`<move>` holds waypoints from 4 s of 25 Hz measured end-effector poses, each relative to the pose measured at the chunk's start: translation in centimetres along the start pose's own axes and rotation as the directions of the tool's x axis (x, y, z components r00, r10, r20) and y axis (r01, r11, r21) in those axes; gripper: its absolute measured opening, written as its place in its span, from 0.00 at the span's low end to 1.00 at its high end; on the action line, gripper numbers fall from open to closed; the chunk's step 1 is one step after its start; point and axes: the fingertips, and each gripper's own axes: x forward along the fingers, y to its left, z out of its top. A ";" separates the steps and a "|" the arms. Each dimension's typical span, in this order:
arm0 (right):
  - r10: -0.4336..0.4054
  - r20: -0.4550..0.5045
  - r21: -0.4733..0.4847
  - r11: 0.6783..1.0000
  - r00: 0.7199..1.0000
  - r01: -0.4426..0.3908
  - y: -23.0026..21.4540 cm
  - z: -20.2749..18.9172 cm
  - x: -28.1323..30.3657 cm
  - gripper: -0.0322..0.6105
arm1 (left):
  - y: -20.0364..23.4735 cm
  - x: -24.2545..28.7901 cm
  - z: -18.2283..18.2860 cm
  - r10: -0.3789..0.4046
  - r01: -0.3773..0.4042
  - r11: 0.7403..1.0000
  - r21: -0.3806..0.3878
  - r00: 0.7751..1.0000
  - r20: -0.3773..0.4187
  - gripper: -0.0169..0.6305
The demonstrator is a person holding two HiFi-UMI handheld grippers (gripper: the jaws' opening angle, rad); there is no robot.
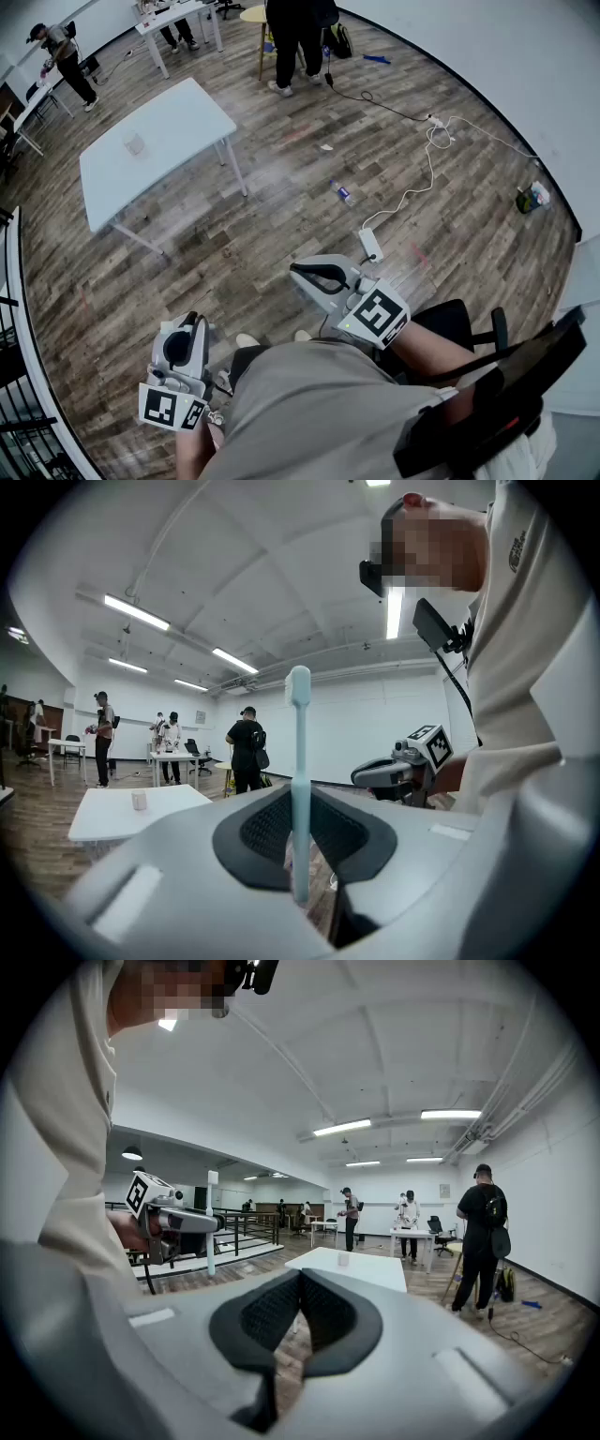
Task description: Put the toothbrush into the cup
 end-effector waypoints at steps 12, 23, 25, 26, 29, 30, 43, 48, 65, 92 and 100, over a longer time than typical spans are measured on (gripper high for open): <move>0.109 0.021 -0.001 0.994 0.994 -0.109 2.2 0.5 2.4 0.05 | 1.5 -2.1 -1.0 0.058 -0.059 0.998 -0.017 0.998 -0.008 0.10; 0.183 -0.007 -0.007 0.983 0.983 -0.183 3.7 -0.2 6.3 0.07 | 4.9 -3.0 -2.3 0.134 -0.135 0.990 -0.035 0.991 -0.019 0.10; 0.184 -0.004 -0.007 0.983 0.983 -0.184 3.5 0.0 7.6 0.09 | 6.0 -3.0 -2.4 0.143 -0.143 0.989 -0.039 0.990 -0.023 0.10; 0.184 -0.005 -0.006 0.983 0.983 -0.184 3.4 0.1 8.2 0.09 | 6.6 -2.9 -2.4 0.146 -0.147 0.988 -0.040 0.989 -0.027 0.10; 0.188 0.008 -0.008 0.982 0.982 -0.188 3.3 0.3 10.0 0.11 | 8.4 -2.9 -2.7 0.151 -0.153 0.987 -0.041 0.988 -0.036 0.10; 0.188 0.011 -0.009 0.982 0.982 -0.188 3.4 0.5 10.6 0.11 | 9.0 -3.0 -2.7 0.149 -0.151 0.988 -0.042 0.988 -0.035 0.10; 0.181 -0.064 0.007 0.983 0.981 -0.181 4.6 2.1 19.3 0.12 | 17.6 -3.7 -2.4 0.105 -0.106 0.992 -0.068 0.994 -0.027 0.10; 0.176 -0.076 -0.001 0.984 0.981 -0.177 5.6 2.5 22.5 0.12 | 20.3 -4.9 -3.5 0.098 -0.100 0.992 -0.077 0.995 -0.035 0.10; 0.153 -0.109 0.010 0.988 0.982 -0.153 3.0 1.6 28.7 0.12 | 26.4 -1.8 -6.4 0.039 -0.050 0.988 -0.144 0.996 -0.079 0.10; 0.317 -0.089 0.051 0.948 0.944 -0.313 -20.0 2.6 43.7 0.12 | 40.1 21.8 -1.9 0.195 -0.208 0.973 -0.105 0.974 -0.117 0.10; 0.264 -0.072 0.007 0.964 0.962 -0.265 -20.5 4.7 46.4 0.12 | 44.4 22.2 -1.4 0.186 -0.192 0.978 -0.081 0.980 -0.076 0.10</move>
